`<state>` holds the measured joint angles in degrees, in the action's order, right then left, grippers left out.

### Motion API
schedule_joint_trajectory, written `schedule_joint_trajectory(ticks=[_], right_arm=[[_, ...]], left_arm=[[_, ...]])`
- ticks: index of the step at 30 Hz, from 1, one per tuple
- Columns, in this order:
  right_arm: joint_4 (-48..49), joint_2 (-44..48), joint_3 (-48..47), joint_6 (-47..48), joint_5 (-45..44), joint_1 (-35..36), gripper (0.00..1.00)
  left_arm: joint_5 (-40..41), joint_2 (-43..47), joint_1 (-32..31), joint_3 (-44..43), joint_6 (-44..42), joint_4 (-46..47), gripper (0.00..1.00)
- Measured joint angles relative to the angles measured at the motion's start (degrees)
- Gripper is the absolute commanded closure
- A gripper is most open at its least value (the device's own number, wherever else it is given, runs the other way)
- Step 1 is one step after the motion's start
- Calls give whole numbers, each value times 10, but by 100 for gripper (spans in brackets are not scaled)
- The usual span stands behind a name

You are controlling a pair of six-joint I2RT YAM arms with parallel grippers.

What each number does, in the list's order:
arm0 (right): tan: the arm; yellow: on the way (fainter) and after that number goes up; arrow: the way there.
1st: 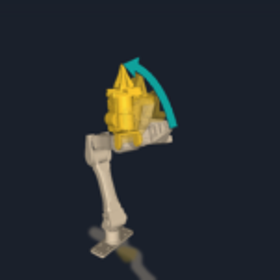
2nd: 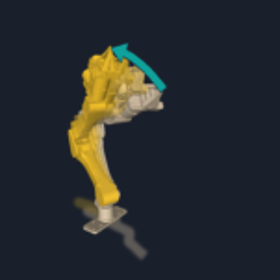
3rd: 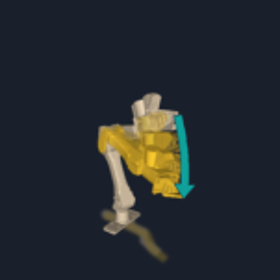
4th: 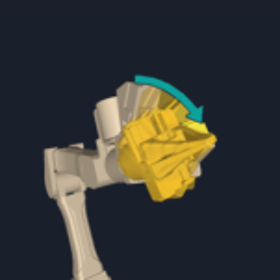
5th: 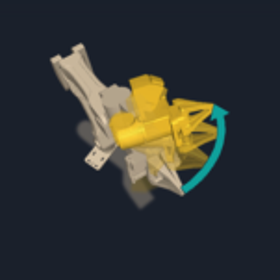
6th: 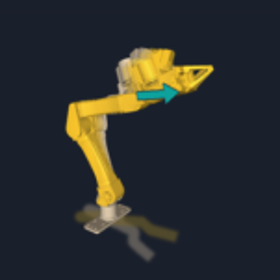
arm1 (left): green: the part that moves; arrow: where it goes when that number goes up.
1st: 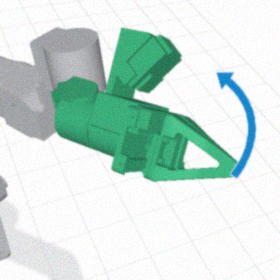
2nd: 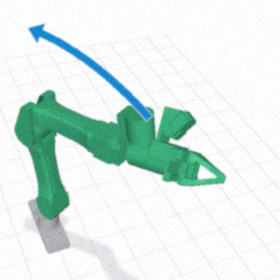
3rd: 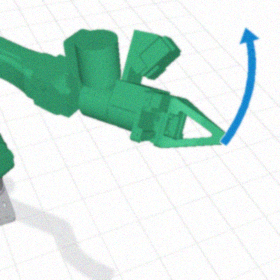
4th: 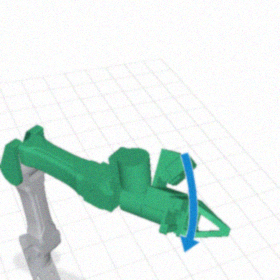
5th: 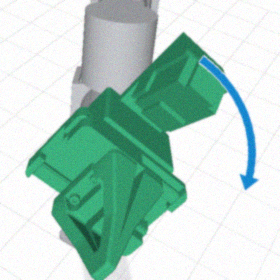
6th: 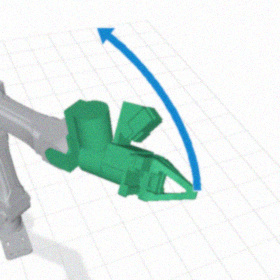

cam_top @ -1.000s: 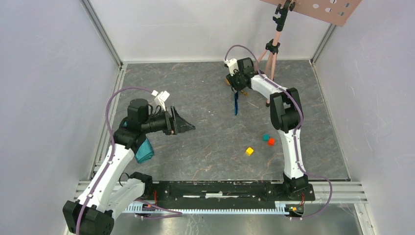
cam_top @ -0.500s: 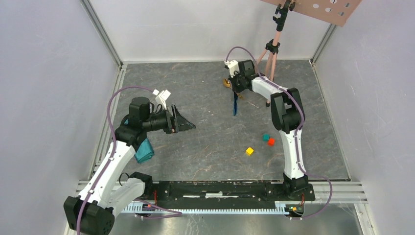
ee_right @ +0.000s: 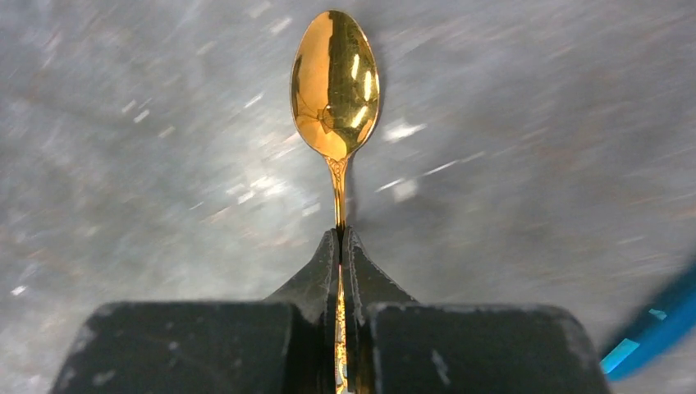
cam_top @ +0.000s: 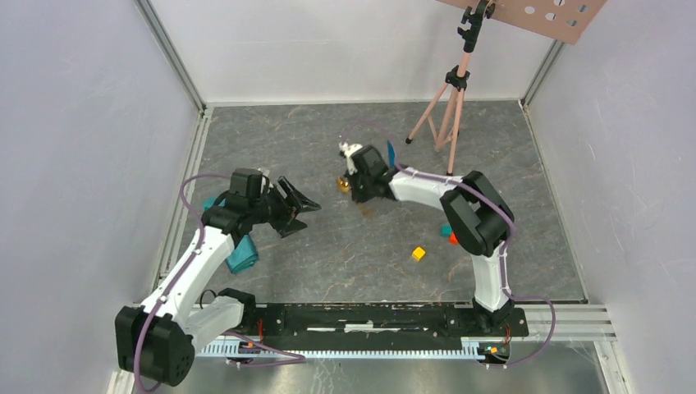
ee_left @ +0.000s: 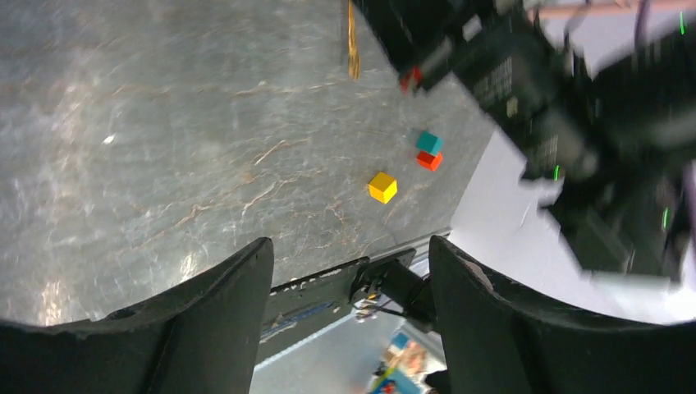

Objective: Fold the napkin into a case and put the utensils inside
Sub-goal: Place the spoon at the center of the board, then pick up the spoon from the center of the board.

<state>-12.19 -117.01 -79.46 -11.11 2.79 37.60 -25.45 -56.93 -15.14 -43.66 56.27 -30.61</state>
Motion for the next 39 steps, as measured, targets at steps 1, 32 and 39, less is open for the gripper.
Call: schedule_joint_trajectory(ticks=[1, 32, 39], right_arm=[[10, 9, 19, -24, -13, 25, 100], [151, 366, 399, -73, -56, 30, 42], [165, 384, 417, -59, -25, 10, 43]], left_arm=[[4, -4, 0, 8, 21, -2, 24], [153, -475, -107, -240, 277, -118, 44], [184, -544, -117, -306, 276, -174, 55]])
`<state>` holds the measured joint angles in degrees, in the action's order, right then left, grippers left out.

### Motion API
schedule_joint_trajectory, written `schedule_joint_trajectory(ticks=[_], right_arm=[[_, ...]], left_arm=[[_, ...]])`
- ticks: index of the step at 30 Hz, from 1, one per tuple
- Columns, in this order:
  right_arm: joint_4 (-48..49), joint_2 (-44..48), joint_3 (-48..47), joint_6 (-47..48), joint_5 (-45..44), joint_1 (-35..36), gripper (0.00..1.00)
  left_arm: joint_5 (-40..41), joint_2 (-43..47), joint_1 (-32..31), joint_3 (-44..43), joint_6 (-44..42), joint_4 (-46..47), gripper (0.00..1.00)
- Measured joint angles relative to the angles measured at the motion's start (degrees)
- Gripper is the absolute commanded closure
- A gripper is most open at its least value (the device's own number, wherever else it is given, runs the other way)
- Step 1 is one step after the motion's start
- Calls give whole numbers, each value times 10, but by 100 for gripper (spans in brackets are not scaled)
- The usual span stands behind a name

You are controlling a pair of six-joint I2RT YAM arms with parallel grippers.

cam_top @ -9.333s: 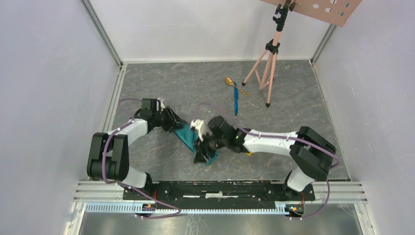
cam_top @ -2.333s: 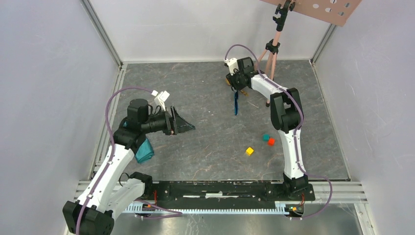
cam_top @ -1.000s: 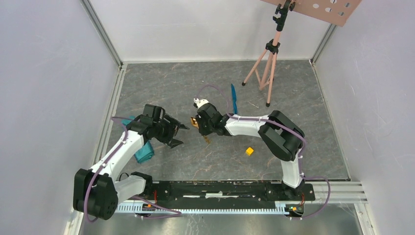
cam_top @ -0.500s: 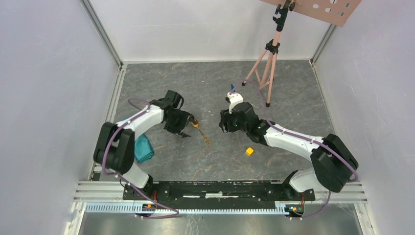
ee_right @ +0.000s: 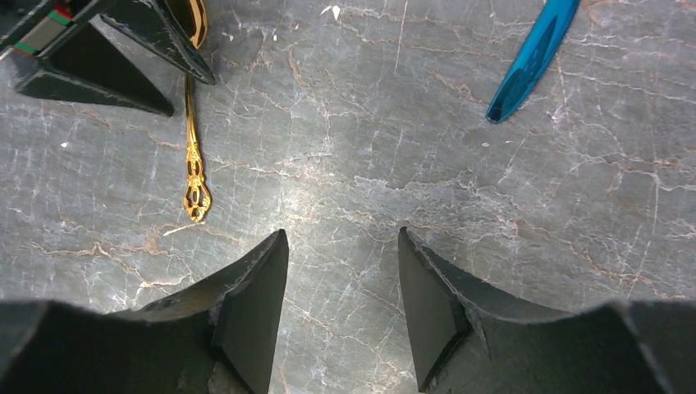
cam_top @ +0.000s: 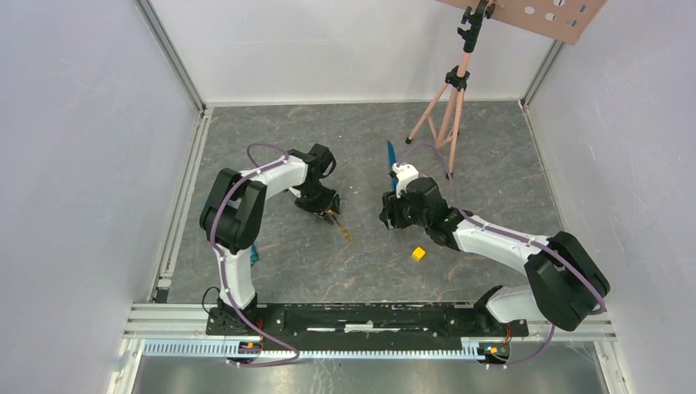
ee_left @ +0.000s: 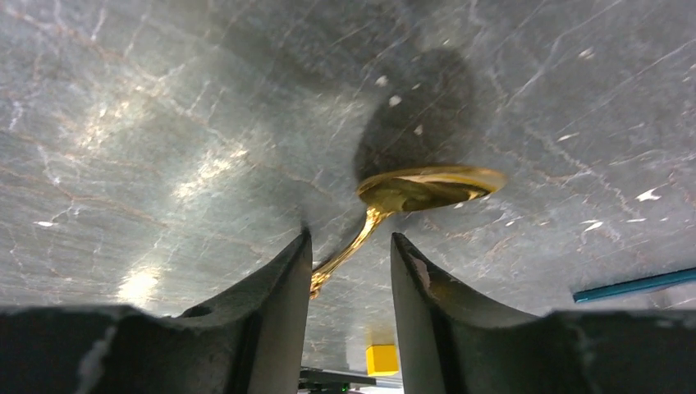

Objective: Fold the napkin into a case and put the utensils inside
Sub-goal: Pick up the spoon from the center of the board, then insert the spoon into the folded napkin.

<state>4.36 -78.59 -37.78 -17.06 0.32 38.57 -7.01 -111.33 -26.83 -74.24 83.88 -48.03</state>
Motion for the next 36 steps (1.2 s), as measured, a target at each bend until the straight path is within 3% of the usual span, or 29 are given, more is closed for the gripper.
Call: schedule_joint_trajectory(ticks=[6, 11, 18, 22, 26, 30, 33, 36], right_arm=[[19, 15, 11, 1, 23, -8, 43], [31, 16, 18, 10, 49, -8, 41], [93, -13, 20, 21, 108, 20, 38], [165, -69, 15, -1, 145, 79, 37], [231, -161, -32, -48, 188, 127, 38], [288, -268, -129, -118, 223, 168, 38], [317, -342, -217, -160, 244, 196, 41], [341, -409, -304, -195, 271, 218, 48]], left_arm=[[9, -30, -1, -37, -7, -34, 67], [13, -49, -3, -66, -41, -51, 97], [100, -55, -5, -119, -192, -72, 98], [154, 17, 17, -103, -322, -76, 98], [191, 172, 103, -57, -460, -93, 98], [208, 296, 274, -24, -569, -95, 98], [226, 330, 367, -4, -622, -92, 98], [240, 322, 390, 2, -664, -87, 98]])
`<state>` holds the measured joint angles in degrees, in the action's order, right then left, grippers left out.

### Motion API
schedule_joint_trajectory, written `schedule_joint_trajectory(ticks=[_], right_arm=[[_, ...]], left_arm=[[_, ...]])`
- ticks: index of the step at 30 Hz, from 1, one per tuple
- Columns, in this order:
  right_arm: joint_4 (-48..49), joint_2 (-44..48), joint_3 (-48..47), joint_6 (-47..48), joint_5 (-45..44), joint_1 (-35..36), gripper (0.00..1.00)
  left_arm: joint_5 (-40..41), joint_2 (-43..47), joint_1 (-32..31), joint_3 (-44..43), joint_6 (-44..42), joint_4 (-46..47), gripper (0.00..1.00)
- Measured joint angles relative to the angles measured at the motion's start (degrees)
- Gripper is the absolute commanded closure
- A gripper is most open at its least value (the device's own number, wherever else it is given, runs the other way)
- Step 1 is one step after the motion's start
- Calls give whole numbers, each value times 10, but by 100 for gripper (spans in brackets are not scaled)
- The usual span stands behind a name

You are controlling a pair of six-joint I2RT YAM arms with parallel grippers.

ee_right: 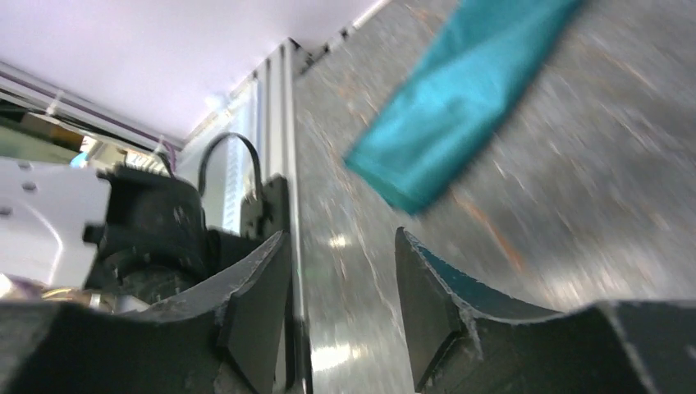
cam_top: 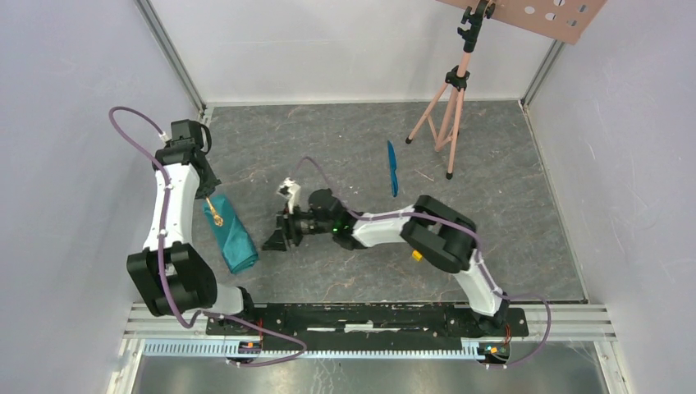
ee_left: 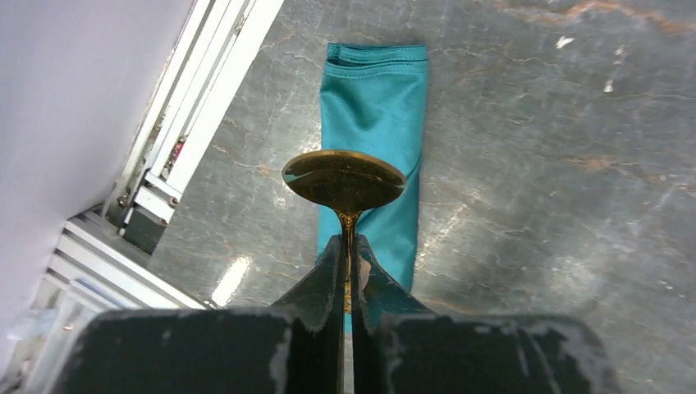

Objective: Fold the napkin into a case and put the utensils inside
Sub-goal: Insert the spoon into the folded napkin.

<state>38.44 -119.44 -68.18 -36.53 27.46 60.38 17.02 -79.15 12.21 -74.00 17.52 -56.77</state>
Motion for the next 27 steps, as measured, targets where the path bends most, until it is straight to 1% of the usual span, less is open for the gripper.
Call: schedule_joint_trajectory(ticks=[4, 6, 8, 13, 16, 20, 27], right_arm=[[-1, -99, -148, -20, 31, 26, 60], [-15, -131, -204, -16, 39, 36, 71], [-30, -153, -243, -8, 44, 44, 77], [-81, -196, -316, 19, 49, 55, 88], [-108, -219, -340, 31, 49, 56, 93], [-138, -237, -344, 48, 44, 52, 99], [-176, -250, -344, 64, 31, 50, 100]], left_arm=[[9, -48, 13, -1, -40, 37, 98], [-1, -68, 22, 3, -55, 71, 98], [-19, -81, 33, 12, -64, 109, 98], [-55, -114, 47, 18, -68, 160, 98], [-71, -140, 48, 24, -73, 181, 98], [-82, -156, 48, 44, -83, 190, 98], [-82, -161, 49, 49, -99, 197, 98]])
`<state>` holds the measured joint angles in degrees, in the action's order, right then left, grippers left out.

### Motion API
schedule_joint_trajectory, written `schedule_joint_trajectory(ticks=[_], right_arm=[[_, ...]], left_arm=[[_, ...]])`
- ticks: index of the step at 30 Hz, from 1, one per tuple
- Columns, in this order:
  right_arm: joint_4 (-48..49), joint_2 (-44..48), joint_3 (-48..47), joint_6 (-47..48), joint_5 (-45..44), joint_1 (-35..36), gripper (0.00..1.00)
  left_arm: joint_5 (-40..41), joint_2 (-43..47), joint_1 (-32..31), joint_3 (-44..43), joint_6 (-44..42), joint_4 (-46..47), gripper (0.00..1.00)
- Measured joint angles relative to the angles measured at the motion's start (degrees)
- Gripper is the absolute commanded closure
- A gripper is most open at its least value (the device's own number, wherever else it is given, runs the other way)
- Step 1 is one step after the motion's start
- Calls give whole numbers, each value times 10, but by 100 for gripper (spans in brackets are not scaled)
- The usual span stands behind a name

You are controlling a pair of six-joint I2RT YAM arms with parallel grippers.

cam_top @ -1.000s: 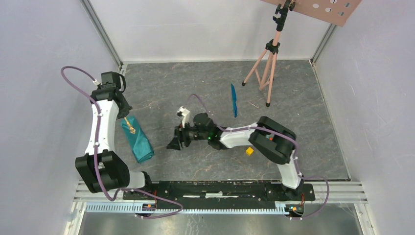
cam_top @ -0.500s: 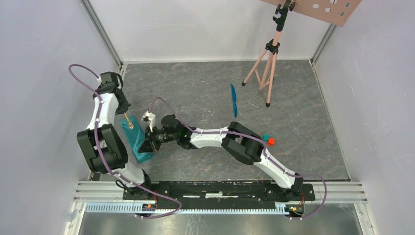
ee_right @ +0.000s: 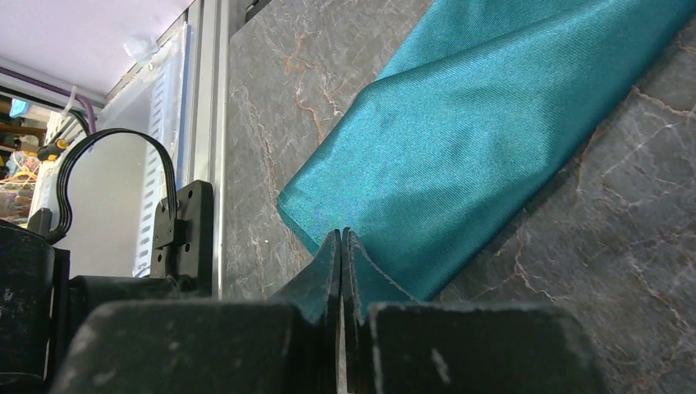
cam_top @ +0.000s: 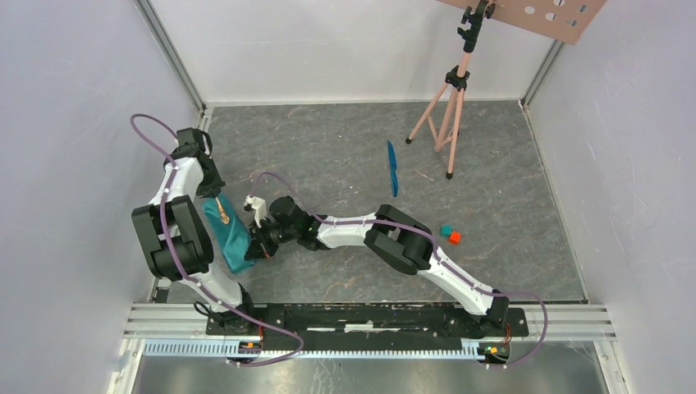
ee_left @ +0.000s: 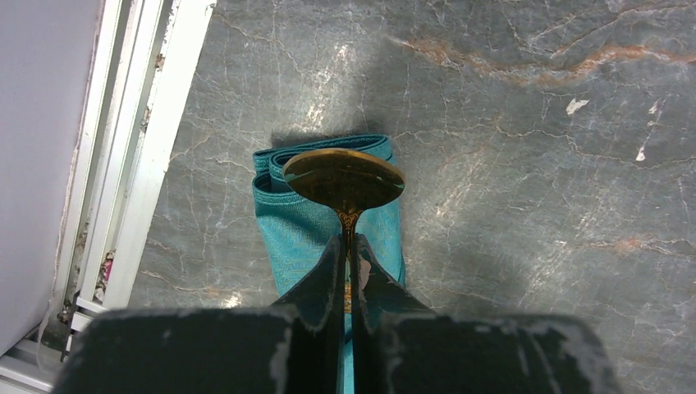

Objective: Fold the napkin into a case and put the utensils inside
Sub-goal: Insert the spoon into the folded napkin.

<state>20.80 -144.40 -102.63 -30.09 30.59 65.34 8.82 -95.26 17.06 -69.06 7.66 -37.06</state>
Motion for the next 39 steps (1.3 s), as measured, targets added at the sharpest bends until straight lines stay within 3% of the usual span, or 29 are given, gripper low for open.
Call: schedule_joint_trajectory(ticks=[19, 39], right_arm=[[-7, -1, -2, 9, -10, 0, 100], [-26, -1, -13, 23, -23, 8, 100]], left_arm=[[-39, -60, 2, 0, -13, -16, 98], [-45, -19, 2, 33, -9, -76, 98]])
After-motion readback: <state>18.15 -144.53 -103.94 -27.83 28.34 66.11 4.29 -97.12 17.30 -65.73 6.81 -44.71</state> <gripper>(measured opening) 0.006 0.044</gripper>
